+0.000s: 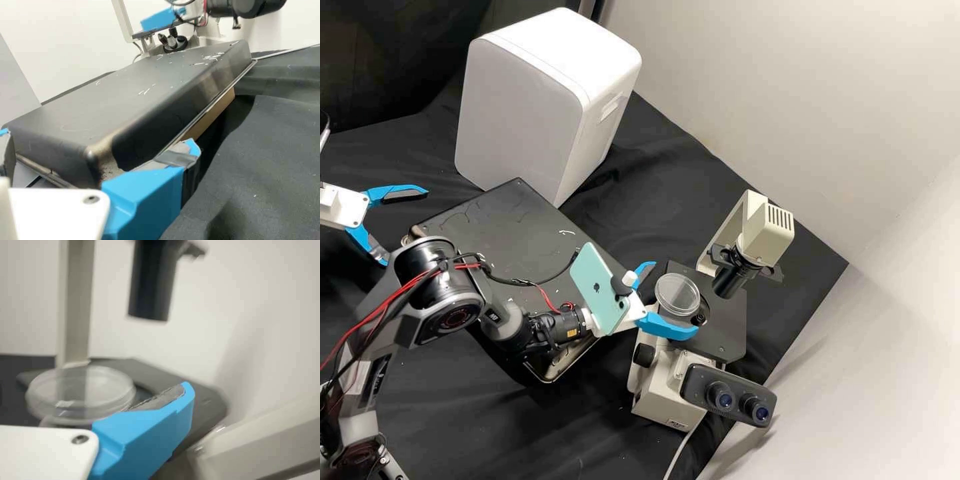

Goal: Place the petri dish on the bench

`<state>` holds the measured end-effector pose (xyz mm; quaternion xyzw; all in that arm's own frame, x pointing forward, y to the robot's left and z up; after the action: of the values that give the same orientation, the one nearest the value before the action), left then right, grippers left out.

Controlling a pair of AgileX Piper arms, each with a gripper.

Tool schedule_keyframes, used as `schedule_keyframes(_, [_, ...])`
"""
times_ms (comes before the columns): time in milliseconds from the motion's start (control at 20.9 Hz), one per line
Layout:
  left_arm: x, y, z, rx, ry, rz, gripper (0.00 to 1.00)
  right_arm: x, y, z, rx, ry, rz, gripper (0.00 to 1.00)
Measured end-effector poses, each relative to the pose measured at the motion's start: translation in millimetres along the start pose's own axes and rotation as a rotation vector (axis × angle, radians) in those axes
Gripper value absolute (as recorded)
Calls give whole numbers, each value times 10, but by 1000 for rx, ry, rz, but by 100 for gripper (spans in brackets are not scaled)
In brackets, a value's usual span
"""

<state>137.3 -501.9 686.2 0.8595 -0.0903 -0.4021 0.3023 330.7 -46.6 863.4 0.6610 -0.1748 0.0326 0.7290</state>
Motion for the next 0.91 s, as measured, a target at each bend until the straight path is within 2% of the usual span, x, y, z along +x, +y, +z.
schedule_keyframes(96, [0,0,0,0,0,0,100,39,-79,0,7,2,-32,100])
schedule_keyframes(239, [0,0,0,0,0,0,100,67,-121,-7,5,8,-42,100])
schedule_keyframes(909, [11,-9,-1,-1,0,-5,100,80,-142,-1,5,8,-46,100])
